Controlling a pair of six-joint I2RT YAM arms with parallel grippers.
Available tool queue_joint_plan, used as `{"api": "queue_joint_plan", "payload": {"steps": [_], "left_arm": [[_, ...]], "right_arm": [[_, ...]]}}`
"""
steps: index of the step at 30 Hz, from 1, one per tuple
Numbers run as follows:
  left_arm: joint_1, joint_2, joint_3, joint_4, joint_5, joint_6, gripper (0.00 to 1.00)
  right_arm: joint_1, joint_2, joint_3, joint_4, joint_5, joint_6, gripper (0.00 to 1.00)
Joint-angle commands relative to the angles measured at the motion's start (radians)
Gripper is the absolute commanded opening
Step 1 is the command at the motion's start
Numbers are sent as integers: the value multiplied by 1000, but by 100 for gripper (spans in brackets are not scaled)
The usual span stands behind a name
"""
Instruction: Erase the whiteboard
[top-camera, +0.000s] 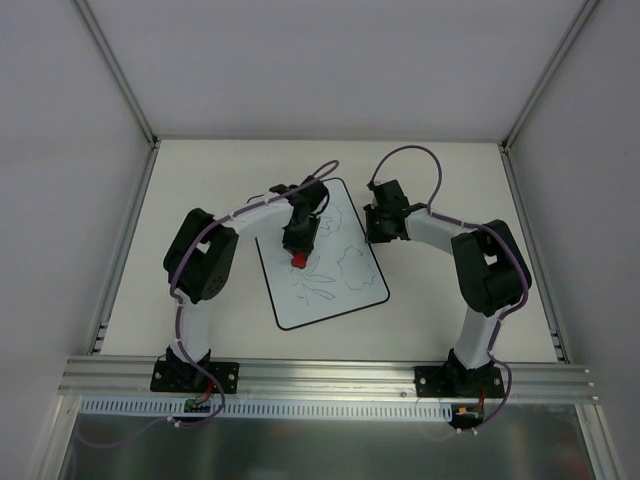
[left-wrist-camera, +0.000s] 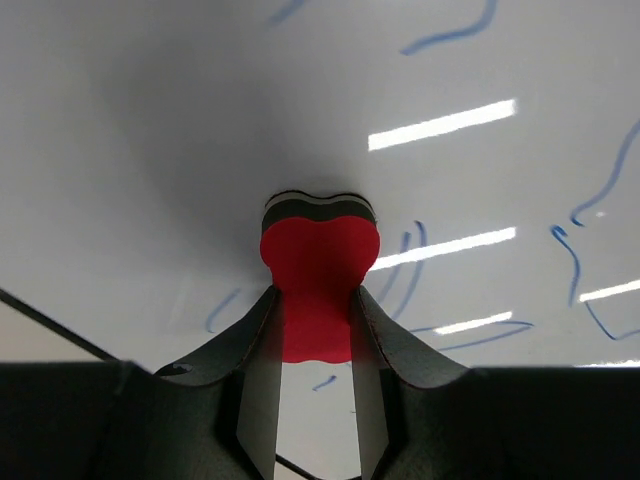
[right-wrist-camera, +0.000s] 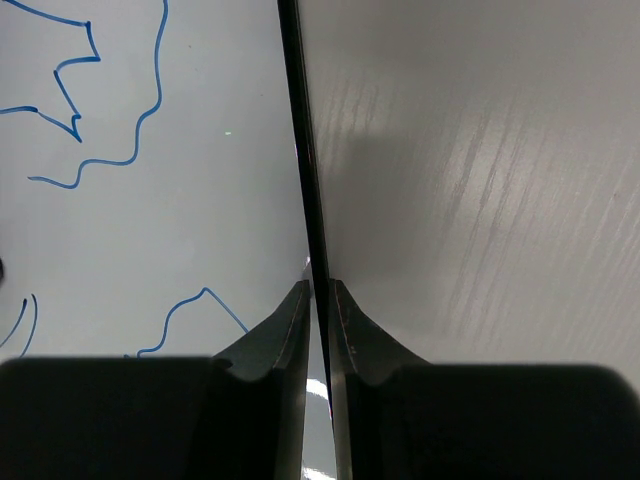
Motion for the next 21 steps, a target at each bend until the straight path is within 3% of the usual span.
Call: {"api": "queue_joint_plan", "payload": {"steps": [1, 9, 14, 21], "left_arm": [[-85, 33, -52, -57, 118, -89, 0], [-16, 61, 70, -59, 53, -55, 0], [82, 163, 208, -79, 38, -20, 0], [162, 303, 412, -165, -109, 43, 0]], "right_arm": [[13, 55, -30, -119, 23, 11, 14], [13, 55, -30, -120, 23, 9, 14], [15, 55, -30, -119, 22, 5, 14], [15, 55, -30, -119, 14, 3, 14]]}}
